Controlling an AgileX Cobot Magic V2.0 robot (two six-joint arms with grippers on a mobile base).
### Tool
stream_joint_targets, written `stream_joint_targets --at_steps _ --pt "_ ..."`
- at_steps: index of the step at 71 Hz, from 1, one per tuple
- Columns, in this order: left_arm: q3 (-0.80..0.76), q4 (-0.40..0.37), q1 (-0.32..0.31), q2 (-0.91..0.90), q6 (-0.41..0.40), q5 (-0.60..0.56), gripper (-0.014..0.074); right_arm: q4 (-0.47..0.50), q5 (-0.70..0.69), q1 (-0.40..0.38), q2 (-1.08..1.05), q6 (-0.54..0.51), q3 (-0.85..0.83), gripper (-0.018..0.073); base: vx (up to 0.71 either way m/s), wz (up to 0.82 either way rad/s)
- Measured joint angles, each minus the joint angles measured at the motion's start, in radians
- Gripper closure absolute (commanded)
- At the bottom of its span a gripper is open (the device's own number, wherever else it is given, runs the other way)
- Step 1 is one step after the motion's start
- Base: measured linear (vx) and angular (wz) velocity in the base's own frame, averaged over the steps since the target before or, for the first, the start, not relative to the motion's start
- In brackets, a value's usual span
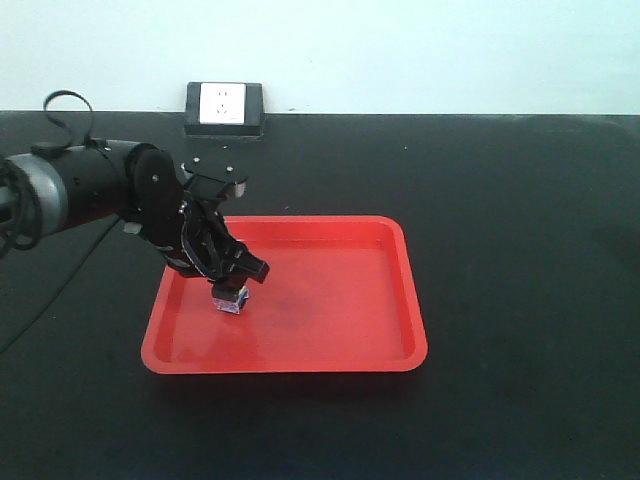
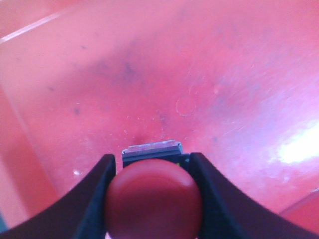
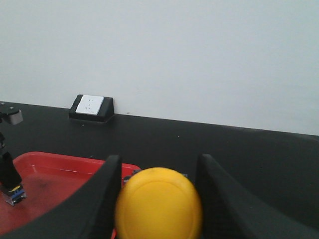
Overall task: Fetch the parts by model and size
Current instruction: 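Lower the red switch into the tray and open the left gripper, then raise the left gripper away from the tray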
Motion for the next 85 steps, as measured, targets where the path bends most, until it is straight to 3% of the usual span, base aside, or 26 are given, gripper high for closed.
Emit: stream_joint_targets --at_steps 10,29,36,56,85 --pt "-0.001 0.000 -0.012 0.018 0.031 0.001 0.0414 0.000 0.000 0.000 0.000 0.000 0.000 0.0564 0.00 0.00" --pt "-0.001 0.000 -0.021 0.018 0.037 0.002 0.0124 0.001 0.000 0.000 0.000 0.000 0.000 0.0564 0.00 0.00" --pt "-0.004 0.000 -0.021 0.018 0.037 0.006 0.0071 0.001 0.000 0.000 0.000 0.000 0.000 0.0564 0.00 0.00" --pt "-0.004 -0.003 -0.021 -0.059 0.022 -0.006 0.0098 0.001 0.000 0.000 0.000 0.000 0.000 0.0564 0.00 0.00" --pt "-0.003 -0.005 -0.021 -0.479 0.014 -0.010 0.0132 0.001 0.000 0.000 0.000 0.000 0.000 0.0564 0.00 0.00"
